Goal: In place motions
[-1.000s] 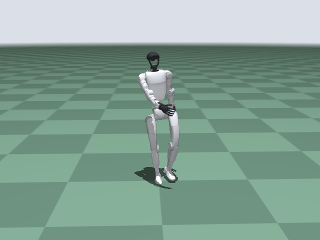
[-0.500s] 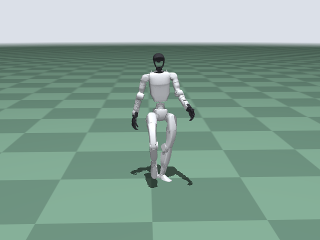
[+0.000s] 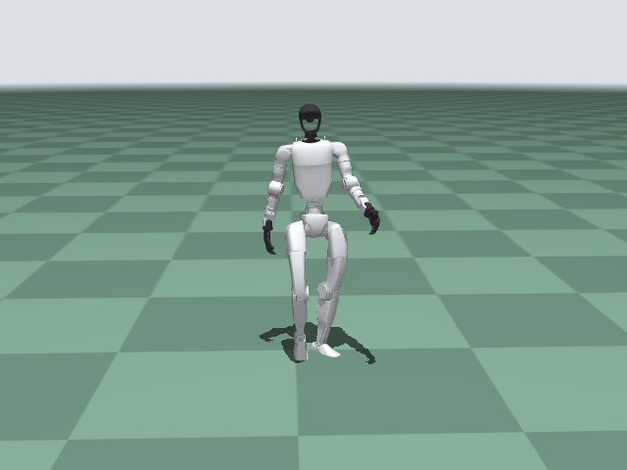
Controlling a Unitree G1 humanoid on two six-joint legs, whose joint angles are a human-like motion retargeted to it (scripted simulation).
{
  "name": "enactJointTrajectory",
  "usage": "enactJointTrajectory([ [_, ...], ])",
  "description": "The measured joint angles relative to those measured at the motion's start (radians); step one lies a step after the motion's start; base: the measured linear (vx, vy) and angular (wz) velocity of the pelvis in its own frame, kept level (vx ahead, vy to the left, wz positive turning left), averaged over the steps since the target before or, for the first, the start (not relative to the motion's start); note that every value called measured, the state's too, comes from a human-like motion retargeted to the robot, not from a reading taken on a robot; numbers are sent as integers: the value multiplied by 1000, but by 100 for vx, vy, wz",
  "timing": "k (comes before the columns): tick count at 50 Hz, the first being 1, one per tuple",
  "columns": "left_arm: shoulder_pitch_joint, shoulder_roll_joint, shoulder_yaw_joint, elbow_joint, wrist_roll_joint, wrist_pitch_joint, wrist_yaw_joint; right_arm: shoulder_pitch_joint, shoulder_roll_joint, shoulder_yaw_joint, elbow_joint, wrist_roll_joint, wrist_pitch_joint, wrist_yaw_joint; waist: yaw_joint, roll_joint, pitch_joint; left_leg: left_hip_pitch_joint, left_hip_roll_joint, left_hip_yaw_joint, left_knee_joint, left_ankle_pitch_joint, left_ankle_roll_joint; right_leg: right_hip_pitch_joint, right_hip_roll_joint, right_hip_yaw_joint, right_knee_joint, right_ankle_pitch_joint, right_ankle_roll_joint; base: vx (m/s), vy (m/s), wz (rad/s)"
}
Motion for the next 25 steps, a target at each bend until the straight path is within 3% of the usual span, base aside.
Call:
enactJointTrajectory([
  [5, 141, -46, -9, 106, 66, 37, -130, -75, 66, 122, -191, 0, -53, 43, 83, -2, -60, -3, -22, 46, -35, -3, -18, 261, 61, 157, -434, 56, 80, 0, -8, -54],
  [10, 237, -85, 8, 161, 100, 41, -163, -145, 85, 214, -305, -26, -85, 66, 196, -68, -98, 4, -97, 112, -83, -2, -29, 403, 22, 196, -751, -98, 215, -6, -16, -73],
  [15, 324, -131, 40, 144, 65, -57, -53, -191, 95, 270, -319, -33, -102, 66, 252, -88, -96, 6, -88, 134, -109, 8, -54, 406, 2, 111, -847, -109, 248, -9, -24, -36],
  [18, 363, -166, 66, 128, 49, -110, 29, -209, 94, 285, -282, -44, -99, 66, 287, -96, -71, 9, -72, 161, -113, 15, -67, 397, 16, 116, -850, -112, 227, -17, -26, -40],
  [25, 430, -198, 110, 136, 91, -120, 30, -180, 56, 269, -127, -108, -80, 18, 237, -91, -34, -5, -46, 130, -104, 44, -89, 408, 34, 107, -857, -126, 203, -12, -18, 42],
])
